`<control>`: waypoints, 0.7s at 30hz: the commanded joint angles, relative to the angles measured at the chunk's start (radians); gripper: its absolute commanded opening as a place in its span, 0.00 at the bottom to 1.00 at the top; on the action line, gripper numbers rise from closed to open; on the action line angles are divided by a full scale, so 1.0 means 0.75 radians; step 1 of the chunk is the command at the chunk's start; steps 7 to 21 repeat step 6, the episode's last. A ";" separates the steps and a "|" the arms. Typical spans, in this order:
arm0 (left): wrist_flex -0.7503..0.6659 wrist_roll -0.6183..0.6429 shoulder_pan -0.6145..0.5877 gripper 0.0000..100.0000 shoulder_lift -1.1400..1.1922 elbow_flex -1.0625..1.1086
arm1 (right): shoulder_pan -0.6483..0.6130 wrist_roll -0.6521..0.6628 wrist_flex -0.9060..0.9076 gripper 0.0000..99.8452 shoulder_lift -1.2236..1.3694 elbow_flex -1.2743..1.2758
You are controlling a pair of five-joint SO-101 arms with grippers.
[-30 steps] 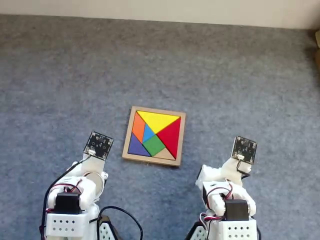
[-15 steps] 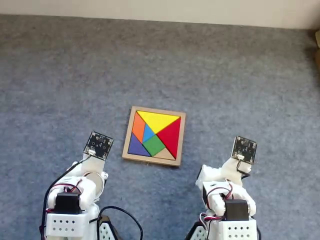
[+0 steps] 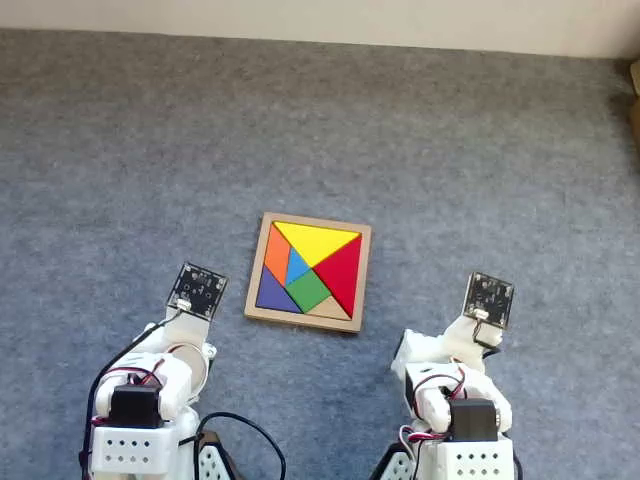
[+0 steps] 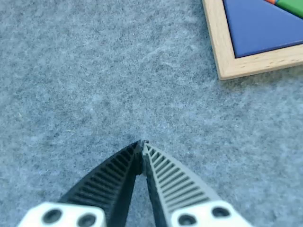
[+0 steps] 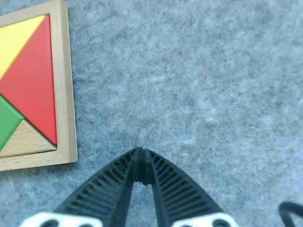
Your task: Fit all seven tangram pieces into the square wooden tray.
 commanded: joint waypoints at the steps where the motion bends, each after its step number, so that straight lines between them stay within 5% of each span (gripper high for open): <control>1: 0.008 -0.010 -0.013 0.01 -0.036 0.026 | 0.015 0.018 0.011 0.00 -0.013 0.157; 21: 0.008 -0.010 -0.013 0.01 -0.036 0.026 | 0.015 0.018 0.011 0.00 -0.013 0.157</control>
